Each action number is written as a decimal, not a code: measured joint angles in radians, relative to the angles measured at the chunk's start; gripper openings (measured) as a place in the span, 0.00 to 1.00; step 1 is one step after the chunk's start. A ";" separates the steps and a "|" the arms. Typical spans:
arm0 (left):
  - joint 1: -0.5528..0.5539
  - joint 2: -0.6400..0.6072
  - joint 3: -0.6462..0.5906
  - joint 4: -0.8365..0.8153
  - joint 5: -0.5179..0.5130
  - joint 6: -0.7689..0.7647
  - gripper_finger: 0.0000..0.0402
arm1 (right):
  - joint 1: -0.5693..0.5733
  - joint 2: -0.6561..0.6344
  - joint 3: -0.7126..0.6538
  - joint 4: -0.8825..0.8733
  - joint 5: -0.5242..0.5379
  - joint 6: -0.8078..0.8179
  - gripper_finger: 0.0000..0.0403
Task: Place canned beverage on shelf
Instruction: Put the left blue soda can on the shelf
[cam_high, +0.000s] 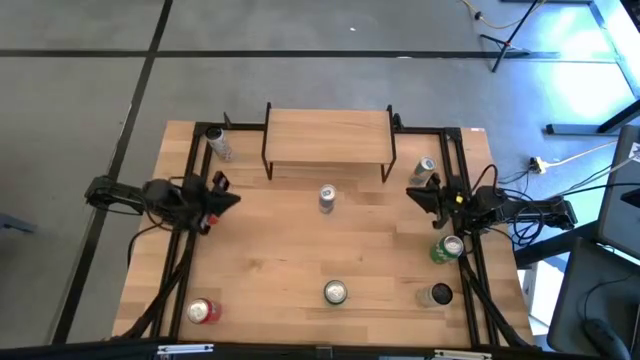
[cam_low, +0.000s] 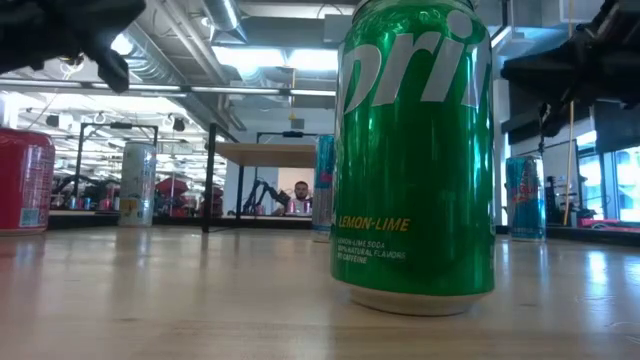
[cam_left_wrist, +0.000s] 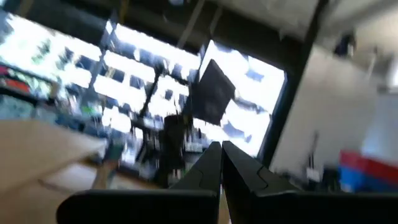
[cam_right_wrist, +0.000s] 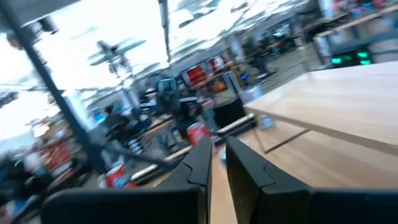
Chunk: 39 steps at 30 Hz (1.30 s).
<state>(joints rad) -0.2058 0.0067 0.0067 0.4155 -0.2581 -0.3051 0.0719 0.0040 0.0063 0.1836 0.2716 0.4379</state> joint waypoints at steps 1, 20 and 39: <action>0.000 0.000 0.000 0.038 -0.027 0.000 0.02 | 0.000 0.000 0.000 -0.007 0.023 0.002 0.09; 0.099 0.537 0.365 0.191 -0.248 0.048 0.02 | 0.000 0.000 0.000 0.060 0.096 0.085 0.09; 0.155 1.233 1.013 0.041 -0.280 0.024 0.16 | 0.000 0.000 0.000 0.068 0.103 0.081 0.09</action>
<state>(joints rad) -0.0505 1.2395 1.0197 0.4566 -0.5381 -0.2808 0.0715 0.0044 0.0067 0.2520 0.3744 0.5190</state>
